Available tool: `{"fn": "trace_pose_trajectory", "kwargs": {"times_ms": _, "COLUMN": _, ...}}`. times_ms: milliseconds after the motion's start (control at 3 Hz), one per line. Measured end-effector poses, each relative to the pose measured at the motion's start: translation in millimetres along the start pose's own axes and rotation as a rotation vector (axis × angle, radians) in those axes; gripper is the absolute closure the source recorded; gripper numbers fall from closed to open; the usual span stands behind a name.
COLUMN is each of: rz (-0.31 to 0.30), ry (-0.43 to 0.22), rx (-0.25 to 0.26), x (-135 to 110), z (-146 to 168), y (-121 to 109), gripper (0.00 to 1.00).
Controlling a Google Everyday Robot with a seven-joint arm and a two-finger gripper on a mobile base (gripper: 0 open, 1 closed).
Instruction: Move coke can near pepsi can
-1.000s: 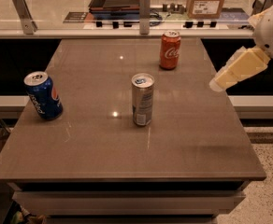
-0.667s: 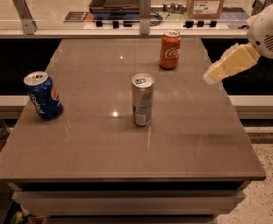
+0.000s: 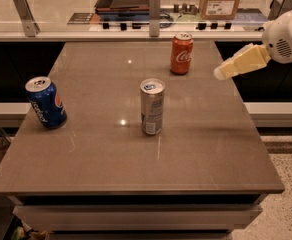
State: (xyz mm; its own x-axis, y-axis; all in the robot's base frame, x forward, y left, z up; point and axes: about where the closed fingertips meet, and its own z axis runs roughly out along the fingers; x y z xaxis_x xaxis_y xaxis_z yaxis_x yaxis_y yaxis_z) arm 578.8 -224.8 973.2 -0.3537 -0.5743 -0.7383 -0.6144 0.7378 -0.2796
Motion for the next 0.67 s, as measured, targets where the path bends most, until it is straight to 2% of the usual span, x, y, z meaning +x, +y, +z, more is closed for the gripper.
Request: {"fn": "trace_pose_trajectory", "kwargs": {"times_ms": 667, "rz": 0.039, "ry": -0.047, "rx": 0.015, "x": -3.0, "z": 16.2, "y": -10.1, "gripper": 0.00}}
